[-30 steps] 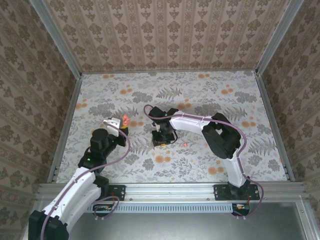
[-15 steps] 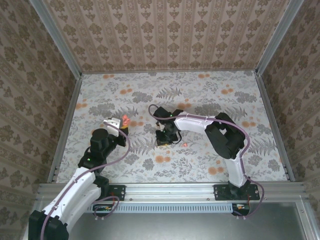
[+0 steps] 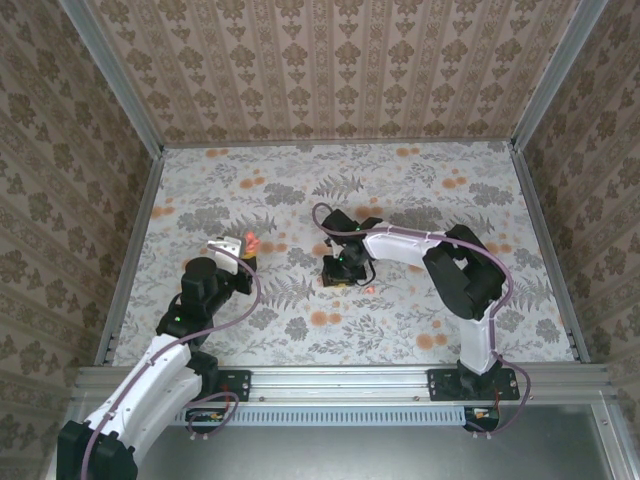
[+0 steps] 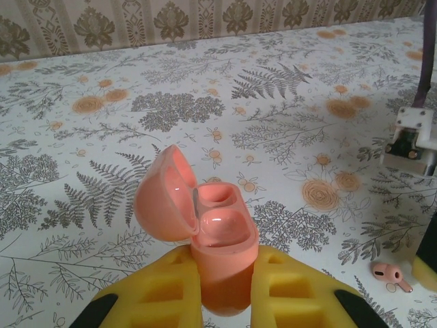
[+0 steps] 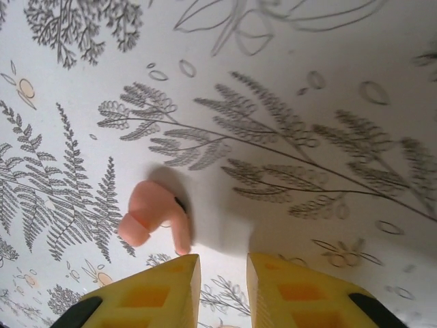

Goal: Insert the wireless bluetooth earbuds into the charging case

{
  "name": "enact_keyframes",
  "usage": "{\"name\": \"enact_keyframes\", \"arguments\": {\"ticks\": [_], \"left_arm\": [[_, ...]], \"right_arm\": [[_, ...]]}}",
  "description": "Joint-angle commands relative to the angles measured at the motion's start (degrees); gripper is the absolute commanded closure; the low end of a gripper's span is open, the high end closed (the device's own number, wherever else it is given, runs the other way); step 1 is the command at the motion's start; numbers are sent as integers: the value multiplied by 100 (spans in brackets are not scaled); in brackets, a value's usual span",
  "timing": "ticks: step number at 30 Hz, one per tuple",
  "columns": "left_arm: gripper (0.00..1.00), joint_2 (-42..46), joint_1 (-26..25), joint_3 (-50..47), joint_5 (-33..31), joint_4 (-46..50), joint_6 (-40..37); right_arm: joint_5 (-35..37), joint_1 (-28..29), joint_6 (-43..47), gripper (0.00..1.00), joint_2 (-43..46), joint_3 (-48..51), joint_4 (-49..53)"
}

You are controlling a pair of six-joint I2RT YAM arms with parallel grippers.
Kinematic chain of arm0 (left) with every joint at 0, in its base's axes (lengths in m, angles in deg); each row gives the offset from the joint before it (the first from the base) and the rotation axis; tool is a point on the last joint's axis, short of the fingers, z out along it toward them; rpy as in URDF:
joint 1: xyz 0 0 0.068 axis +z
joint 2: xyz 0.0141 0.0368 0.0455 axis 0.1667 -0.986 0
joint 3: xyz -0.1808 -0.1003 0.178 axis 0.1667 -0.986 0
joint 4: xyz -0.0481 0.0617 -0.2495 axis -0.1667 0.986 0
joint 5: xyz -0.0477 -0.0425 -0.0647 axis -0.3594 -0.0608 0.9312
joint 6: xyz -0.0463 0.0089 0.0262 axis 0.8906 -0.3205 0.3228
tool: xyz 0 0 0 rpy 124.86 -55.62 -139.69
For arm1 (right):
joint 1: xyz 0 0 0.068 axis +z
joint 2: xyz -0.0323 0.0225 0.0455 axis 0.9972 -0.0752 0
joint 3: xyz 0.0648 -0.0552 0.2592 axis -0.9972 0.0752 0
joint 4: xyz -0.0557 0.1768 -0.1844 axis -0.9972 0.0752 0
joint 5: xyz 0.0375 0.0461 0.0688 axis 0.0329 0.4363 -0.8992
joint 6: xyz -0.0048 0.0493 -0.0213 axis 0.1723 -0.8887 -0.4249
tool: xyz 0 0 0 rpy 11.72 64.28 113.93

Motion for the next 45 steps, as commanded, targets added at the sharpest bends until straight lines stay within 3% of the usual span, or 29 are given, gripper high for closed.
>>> {"name": "enact_keyframes", "arguments": {"ticks": [1, 8, 20, 45], "left_arm": [[95, 92, 53, 148, 26, 50, 98], [95, 92, 53, 150, -3, 66, 101], [95, 90, 66, 194, -32, 126, 93], [95, 101, 78, 247, -59, 199, 100]], "right_arm": [[240, -88, 101, 74, 333, 22, 299], [607, 100, 477, 70, 421, -622, 1020], [1120, 486, 911, 60, -350, -1920, 1955], [1100, 694, 1351, 62, -1496, -2902, 2495]]}}
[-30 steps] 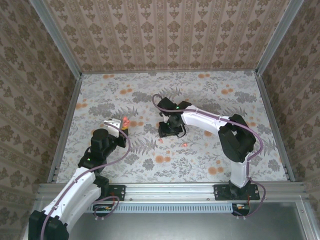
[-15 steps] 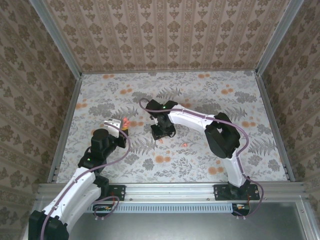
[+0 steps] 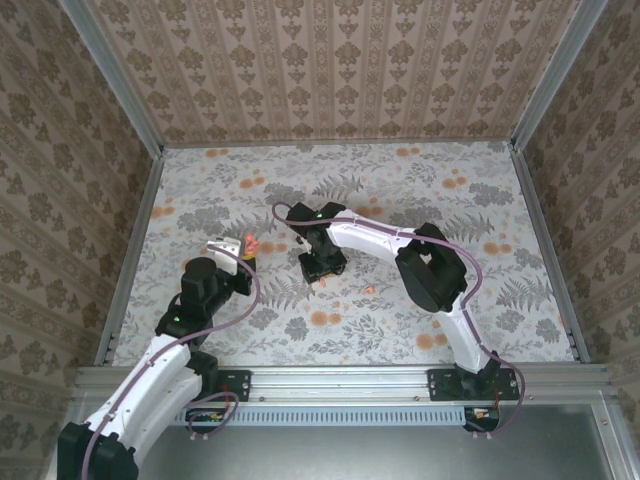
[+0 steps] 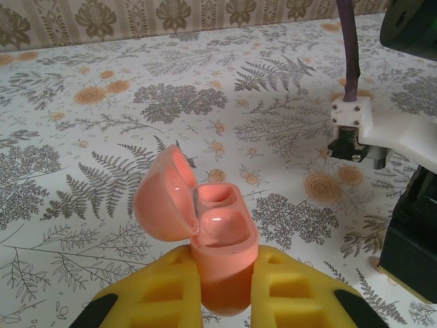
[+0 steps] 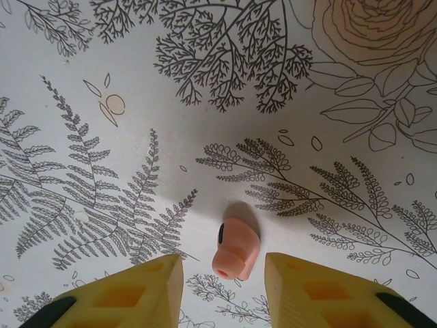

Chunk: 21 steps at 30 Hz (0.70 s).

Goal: Insert the wireless bluetooth earbuds into the charging case

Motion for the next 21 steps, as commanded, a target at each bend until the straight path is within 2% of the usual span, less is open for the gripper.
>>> {"name": "enact_keyframes", "arguments": {"ticks": [1, 12, 21], "left_arm": [[95, 68, 42, 223, -49, 46, 81], [95, 68, 58, 223, -53, 76, 86], [95, 70, 68, 224, -53, 100, 91]], "right_arm": [[66, 41, 122, 62, -170, -214, 284], [123, 40, 165, 63, -364, -316, 330], [175, 37, 169, 69, -437, -305, 295]]}}
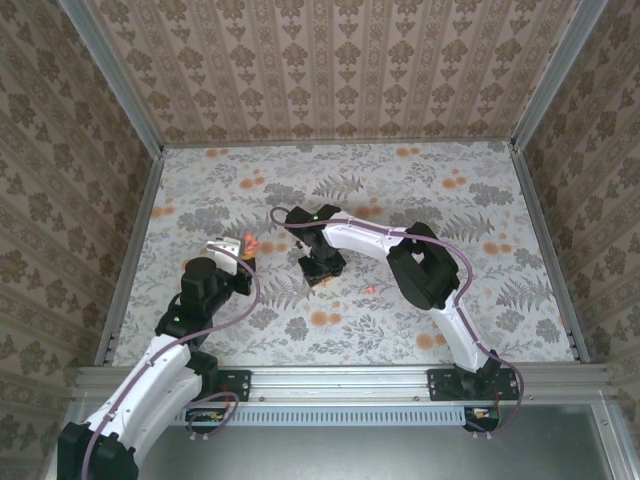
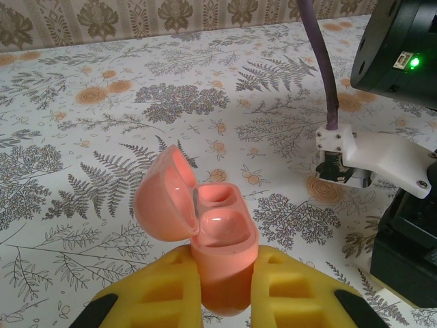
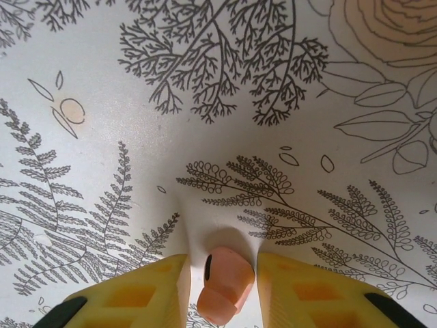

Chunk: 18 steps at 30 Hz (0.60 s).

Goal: Insert the wireless bluetooth earbuds into the charging case

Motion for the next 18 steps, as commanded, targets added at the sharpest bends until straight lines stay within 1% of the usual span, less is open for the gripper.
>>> {"name": "enact_keyframes", "arguments": {"ticks": [1, 6, 12, 16, 18], "left_arm": [[95, 68, 60, 225, -45, 102, 90], [95, 68, 60, 216, -41, 109, 96], [95, 10, 66, 190, 11, 54, 90], [95, -33, 60, 104, 222, -174, 85], [95, -63, 66, 10, 429, -419, 102]], "right_arm": [[154, 37, 44, 71, -97, -143, 159], [186, 32, 57, 75, -96, -133, 114], [338, 26, 2, 76, 282, 203, -211], [357, -20, -151, 76, 854, 786, -802], [217, -98, -256, 77, 1270, 1247, -1371]]}}
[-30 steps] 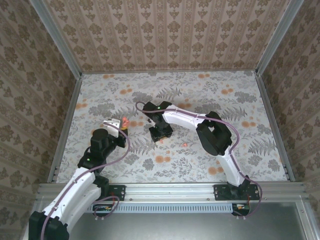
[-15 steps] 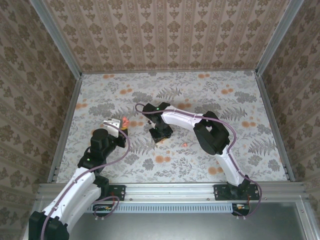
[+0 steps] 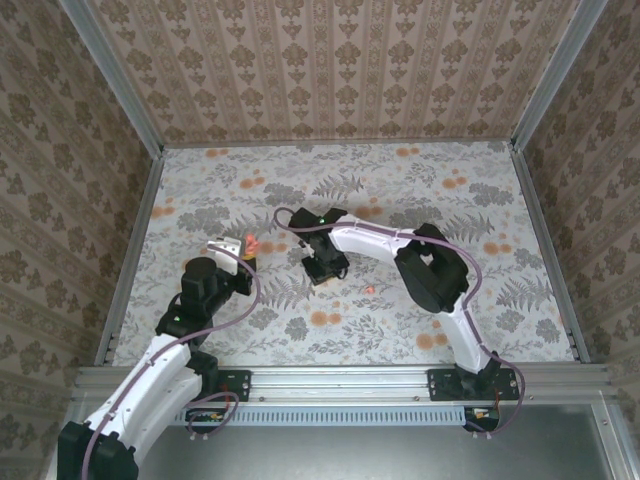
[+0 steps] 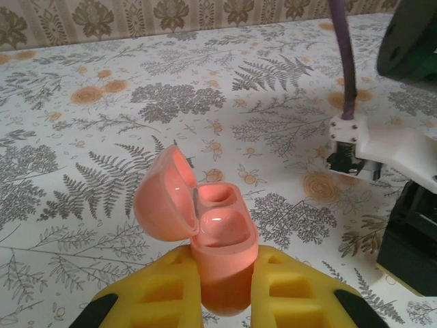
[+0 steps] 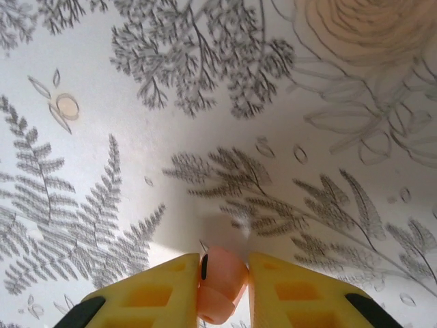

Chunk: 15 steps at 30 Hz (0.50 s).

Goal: Insert the wireless bluetooth earbuds into the charging case

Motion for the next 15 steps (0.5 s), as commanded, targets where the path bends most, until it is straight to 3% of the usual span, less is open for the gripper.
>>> {"name": "enact_keyframes", "arguments": {"ticks": [1, 8, 15], "left_arm": [[95, -47, 60, -41, 461, -498, 111], [95, -344, -19, -582, 1589, -2215, 48], [95, -821, -338, -612, 2294, -2950, -384]], "right_arm": [[-28, -110, -249, 77, 897, 658, -985], [-215, -360, -262, 78, 2454, 2276, -2989], [-754, -608, 179, 77, 3748, 3656, -4744]]}}
